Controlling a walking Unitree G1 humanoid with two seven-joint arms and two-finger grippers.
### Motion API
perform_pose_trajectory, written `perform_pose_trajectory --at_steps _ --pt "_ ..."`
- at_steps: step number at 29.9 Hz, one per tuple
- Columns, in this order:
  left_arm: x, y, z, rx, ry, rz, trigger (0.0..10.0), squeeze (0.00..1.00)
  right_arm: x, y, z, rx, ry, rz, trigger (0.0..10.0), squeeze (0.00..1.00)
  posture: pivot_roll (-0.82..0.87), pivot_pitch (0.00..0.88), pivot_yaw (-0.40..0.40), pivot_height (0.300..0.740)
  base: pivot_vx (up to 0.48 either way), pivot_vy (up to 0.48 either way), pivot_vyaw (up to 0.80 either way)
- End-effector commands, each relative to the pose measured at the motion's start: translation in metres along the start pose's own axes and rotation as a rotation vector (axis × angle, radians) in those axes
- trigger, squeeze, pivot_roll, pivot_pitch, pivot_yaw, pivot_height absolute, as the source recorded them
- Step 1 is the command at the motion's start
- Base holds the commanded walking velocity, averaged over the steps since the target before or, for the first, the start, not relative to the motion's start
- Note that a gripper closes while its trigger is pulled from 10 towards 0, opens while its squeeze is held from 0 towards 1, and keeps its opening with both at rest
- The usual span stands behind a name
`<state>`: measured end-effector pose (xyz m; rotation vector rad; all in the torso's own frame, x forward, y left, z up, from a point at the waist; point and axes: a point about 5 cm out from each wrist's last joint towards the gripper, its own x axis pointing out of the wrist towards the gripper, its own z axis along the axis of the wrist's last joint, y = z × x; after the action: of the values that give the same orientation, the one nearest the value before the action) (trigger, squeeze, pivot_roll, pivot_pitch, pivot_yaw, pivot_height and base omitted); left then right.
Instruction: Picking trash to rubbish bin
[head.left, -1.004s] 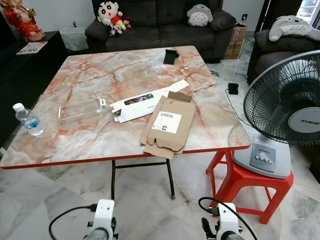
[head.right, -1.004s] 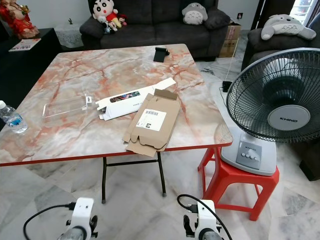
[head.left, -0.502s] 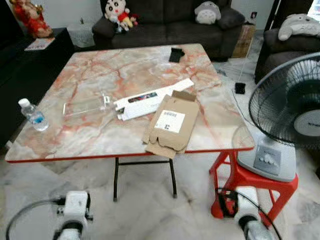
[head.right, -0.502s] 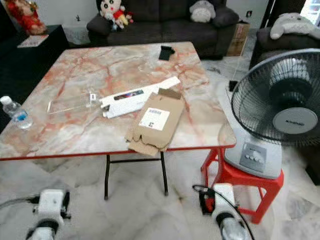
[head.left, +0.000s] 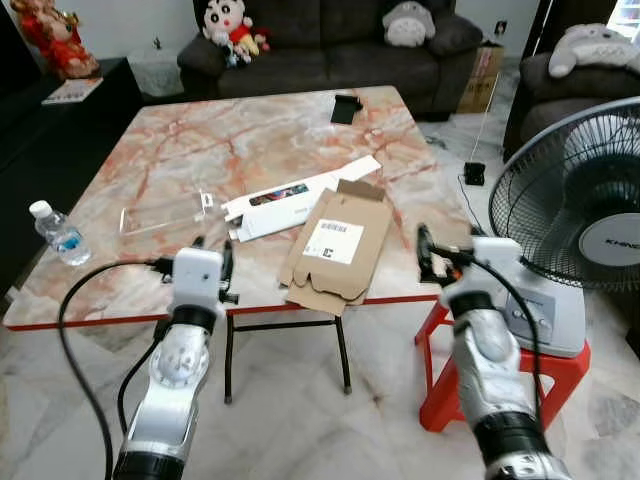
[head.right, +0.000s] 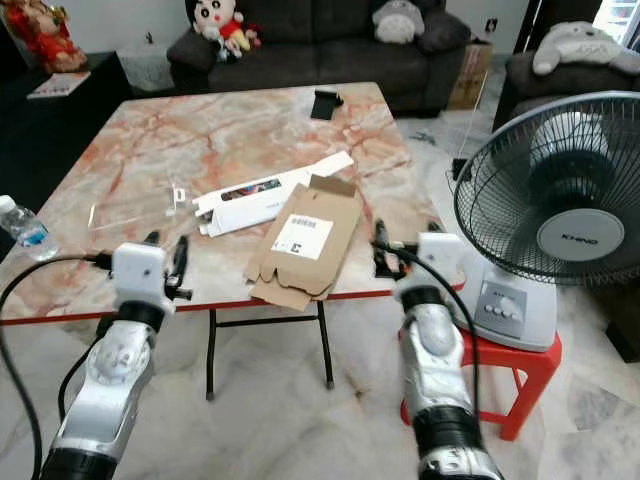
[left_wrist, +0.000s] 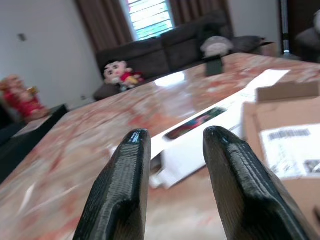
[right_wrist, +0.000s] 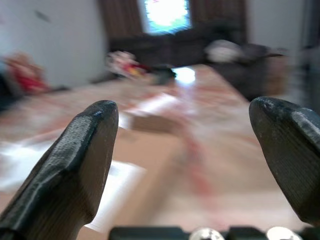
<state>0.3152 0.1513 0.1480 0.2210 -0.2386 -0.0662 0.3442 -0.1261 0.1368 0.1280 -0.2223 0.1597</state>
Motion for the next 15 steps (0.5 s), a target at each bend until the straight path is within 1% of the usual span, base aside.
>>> perform_pose_trajectory --at_steps 1,2,3,6,7,8,9,11,15 --pt "0.002 0.000 -0.015 -0.005 0.067 -0.010 10.0 0.00 0.004 0.015 -0.005 -0.002 0.040 0.053 10.0 0.00 -0.02 0.000 0.068 0.740 0.000 0.000 0.00" --pt "0.005 0.000 -0.015 -0.015 0.069 -0.001 10.0 0.00 0.004 0.017 -0.007 -0.003 0.052 0.056 10.0 0.00 -0.01 0.000 0.062 0.740 0.000 0.000 0.00" --pt "0.014 -0.001 -0.011 -0.034 0.064 0.020 10.0 0.00 0.007 0.022 -0.011 -0.009 0.088 0.052 10.0 0.00 -0.01 0.000 0.063 0.740 0.000 0.000 0.00" --pt "0.019 -0.001 -0.006 -0.047 0.056 0.028 10.0 0.00 0.009 0.026 -0.012 -0.007 0.100 0.052 10.0 0.00 -0.01 0.000 0.065 0.740 0.000 0.000 0.00" --pt "0.031 -0.006 0.008 -0.065 0.013 0.005 10.0 0.00 0.015 0.036 -0.005 0.006 0.075 0.089 10.0 0.00 -0.01 0.000 0.071 0.740 0.000 0.000 0.00" --pt "0.031 -0.006 0.008 -0.065 0.013 0.005 10.0 0.00 0.015 0.036 -0.005 0.006 0.075 0.089 10.0 0.00 -0.01 0.000 0.071 0.740 0.000 0.000 0.00" --pt "0.043 -0.014 0.019 -0.072 -0.016 -0.023 10.0 0.00 0.021 0.043 0.002 0.025 0.054 0.107 10.0 0.00 -0.01 0.000 0.071 0.740 0.334 0.000 0.00" --pt "0.049 -0.020 0.024 -0.088 -0.026 -0.034 10.0 0.00 0.024 0.043 0.004 0.031 0.053 0.102 10.0 0.00 -0.01 0.000 0.071 0.740 0.338 0.000 0.00" --pt "0.053 -0.029 0.025 -0.105 -0.033 -0.055 10.0 0.00 0.026 0.041 0.006 0.032 0.051 0.102 10.0 0.00 -0.02 0.000 0.080 0.740 0.342 0.000 0.00"
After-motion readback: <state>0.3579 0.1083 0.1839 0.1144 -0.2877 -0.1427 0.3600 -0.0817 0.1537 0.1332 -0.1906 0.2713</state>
